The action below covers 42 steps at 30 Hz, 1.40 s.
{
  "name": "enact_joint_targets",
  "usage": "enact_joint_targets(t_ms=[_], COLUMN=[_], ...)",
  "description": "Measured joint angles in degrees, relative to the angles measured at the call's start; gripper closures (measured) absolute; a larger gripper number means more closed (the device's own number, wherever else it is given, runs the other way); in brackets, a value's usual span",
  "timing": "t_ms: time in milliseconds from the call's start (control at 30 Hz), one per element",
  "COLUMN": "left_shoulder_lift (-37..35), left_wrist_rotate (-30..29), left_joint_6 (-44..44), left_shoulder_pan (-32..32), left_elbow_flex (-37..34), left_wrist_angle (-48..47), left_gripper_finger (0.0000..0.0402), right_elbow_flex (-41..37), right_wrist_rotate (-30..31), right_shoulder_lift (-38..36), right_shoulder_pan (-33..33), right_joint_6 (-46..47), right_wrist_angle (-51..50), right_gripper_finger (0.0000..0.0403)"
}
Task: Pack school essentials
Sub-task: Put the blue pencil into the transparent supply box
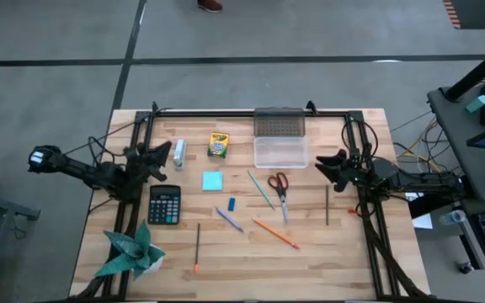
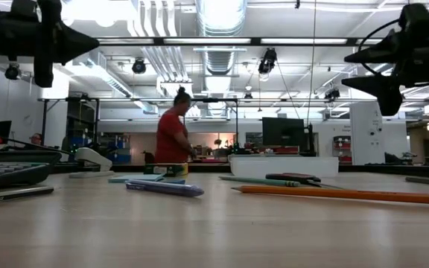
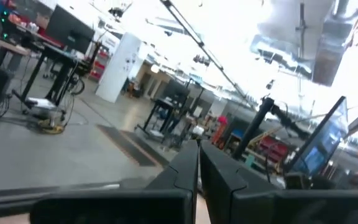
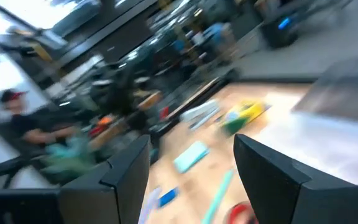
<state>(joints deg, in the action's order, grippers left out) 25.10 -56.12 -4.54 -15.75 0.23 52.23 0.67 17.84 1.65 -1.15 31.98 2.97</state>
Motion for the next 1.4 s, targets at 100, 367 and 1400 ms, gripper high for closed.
enact_joint_targets(t_ms=[100,367,1400], left_shoulder_lift=[0.0,1.57,43.29], left_wrist_rotate=[1.63,16.22,19.83], left_joint_6=[1.03,9.08,32.01], left_shoulder_pan=[0.0,0.02,10.33], left_elbow_flex=[0.01,3.54,29.71], left_wrist_angle=[2.17,7.69,19.25], left_gripper_finger=[0.0402,0.0402,0.0402], right_elbow_flex=[0.0,-0.01,5.09], right_wrist_rotate=[4.32,6.66,7.02], right_shoulder_lift=[-0.02,-0.02,15.43], right_shoulder_pan=[-0.02,0.0,0.0], right_joint_6=[-5.53,-7.08,-11.73], right_wrist_angle=[0.44,1.71,13.01], right_gripper_finger=[0.0184,0.0184,0.0184])
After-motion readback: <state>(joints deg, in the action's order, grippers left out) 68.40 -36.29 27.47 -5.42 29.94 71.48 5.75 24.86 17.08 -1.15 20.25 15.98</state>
